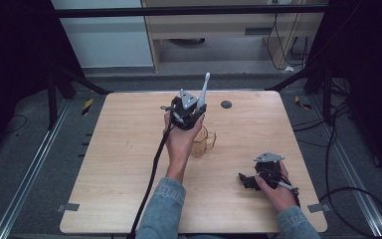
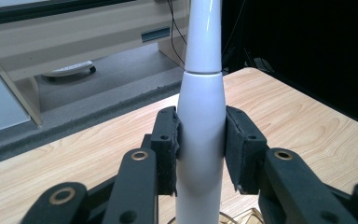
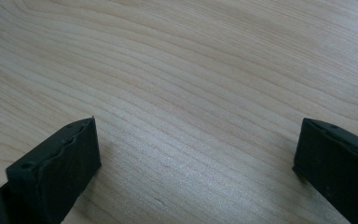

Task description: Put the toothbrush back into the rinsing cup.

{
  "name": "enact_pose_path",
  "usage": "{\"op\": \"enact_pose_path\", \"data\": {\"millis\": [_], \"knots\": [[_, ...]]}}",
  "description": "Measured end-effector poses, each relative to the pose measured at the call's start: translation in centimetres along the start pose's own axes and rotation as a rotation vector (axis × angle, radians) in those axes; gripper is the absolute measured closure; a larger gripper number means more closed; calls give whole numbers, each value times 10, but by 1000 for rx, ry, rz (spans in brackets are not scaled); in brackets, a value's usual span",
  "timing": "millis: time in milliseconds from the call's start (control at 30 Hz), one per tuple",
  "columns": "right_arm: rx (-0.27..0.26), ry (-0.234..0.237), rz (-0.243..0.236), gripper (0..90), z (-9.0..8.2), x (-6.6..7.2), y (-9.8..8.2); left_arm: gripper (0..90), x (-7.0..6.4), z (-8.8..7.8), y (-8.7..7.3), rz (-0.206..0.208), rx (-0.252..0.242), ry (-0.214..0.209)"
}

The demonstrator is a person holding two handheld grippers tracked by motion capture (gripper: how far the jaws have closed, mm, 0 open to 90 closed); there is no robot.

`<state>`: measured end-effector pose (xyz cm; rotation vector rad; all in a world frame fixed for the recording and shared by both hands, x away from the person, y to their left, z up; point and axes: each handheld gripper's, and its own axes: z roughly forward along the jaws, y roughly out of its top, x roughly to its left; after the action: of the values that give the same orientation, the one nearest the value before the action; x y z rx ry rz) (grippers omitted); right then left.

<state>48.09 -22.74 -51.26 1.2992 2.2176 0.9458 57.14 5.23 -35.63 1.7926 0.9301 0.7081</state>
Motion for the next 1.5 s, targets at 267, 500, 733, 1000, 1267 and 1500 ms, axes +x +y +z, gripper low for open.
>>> {"op": "enact_pose_path", "data": {"millis": [267, 500, 733, 1000, 1267, 1500], "knots": [[0, 0, 0, 3, 0, 0, 0, 666, 0, 6, -9, -7, 7, -10], [0, 0, 3, 3, 0, 0, 0, 666, 1, 8, -14, -8, 13, -12], [0, 0, 3, 3, 0, 0, 0, 666, 2, 12, -21, -13, 27, -16], [1, 0, 3, 3, 0, 0, 0, 666, 1, 14, -26, -10, 41, -18], [1, 0, 3, 3, 0, 0, 0, 666, 1, 16, -32, -13, 55, -24], [1, 1, 4, 3, 0, 0, 0, 666, 0, 17, -35, -14, 62, -28]]}}
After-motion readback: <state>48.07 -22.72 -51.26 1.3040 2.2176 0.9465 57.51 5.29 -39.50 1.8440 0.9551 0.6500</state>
